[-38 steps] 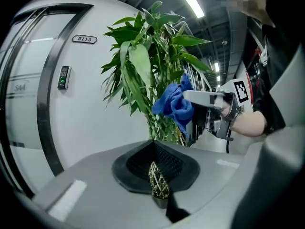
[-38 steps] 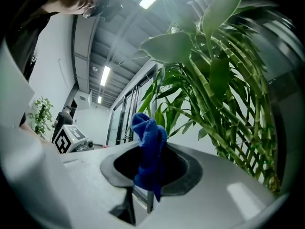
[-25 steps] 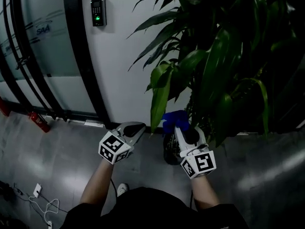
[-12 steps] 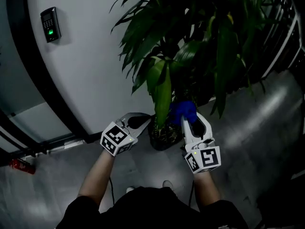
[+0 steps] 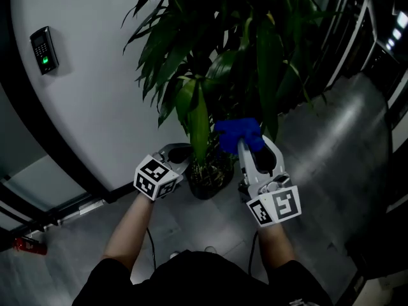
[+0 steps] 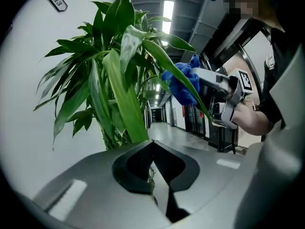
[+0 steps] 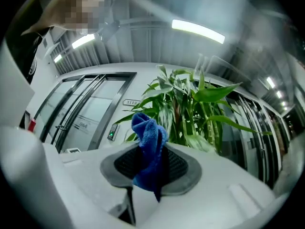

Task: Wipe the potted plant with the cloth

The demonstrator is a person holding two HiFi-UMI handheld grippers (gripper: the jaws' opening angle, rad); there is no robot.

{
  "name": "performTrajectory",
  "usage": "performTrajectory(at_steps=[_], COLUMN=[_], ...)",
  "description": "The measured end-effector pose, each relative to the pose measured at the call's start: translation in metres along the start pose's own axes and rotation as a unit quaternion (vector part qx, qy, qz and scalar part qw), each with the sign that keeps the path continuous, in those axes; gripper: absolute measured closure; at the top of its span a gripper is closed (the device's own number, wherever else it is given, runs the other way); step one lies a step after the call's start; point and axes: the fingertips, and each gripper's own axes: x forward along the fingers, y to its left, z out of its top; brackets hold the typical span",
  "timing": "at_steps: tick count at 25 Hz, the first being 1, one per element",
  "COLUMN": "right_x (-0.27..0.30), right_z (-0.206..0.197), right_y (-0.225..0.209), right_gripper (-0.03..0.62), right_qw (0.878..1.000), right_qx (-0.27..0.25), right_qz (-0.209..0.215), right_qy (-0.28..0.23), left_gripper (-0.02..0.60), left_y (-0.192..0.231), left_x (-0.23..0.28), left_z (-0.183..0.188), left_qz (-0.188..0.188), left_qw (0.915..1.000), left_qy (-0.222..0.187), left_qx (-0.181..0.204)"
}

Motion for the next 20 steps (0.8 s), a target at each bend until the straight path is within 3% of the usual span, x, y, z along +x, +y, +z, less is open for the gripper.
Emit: performTrajectory(at_steps=[4, 10, 14, 20], right_x=[0.005, 0.019, 0.037, 0.077], right_z=[0.034, 0.067, 0.090, 0.088], right_y=[0.014, 0.024, 0.032, 0.045], right_gripper=[0.490, 0.490, 0.490, 0.490], right_qw=[0.999, 0.994, 0.987, 0.984], right_qx=[-0.009, 0.005, 0.030, 0.035], right_qz=[0.030, 0.074, 0.106, 0.129], right_qy=[-0.038, -0.084, -0.118, -0.114], left_gripper=[0.575, 0.574, 0.575, 0.575], left_y=[0.011, 0.004, -0.001, 0.009], left_x=[-0.003, 0.003, 0.002, -0.002], left_z=[0.010, 0.025, 0.045, 0.061], left_qz=[0.010, -0.017, -0.021, -0.007], left_qw=[0.9993, 0.9980, 0.9951, 0.9947], left_qy=[-0.026, -0.029, -0.057, -0.059], left_qx=[0.025, 0.053, 0.078, 0.083])
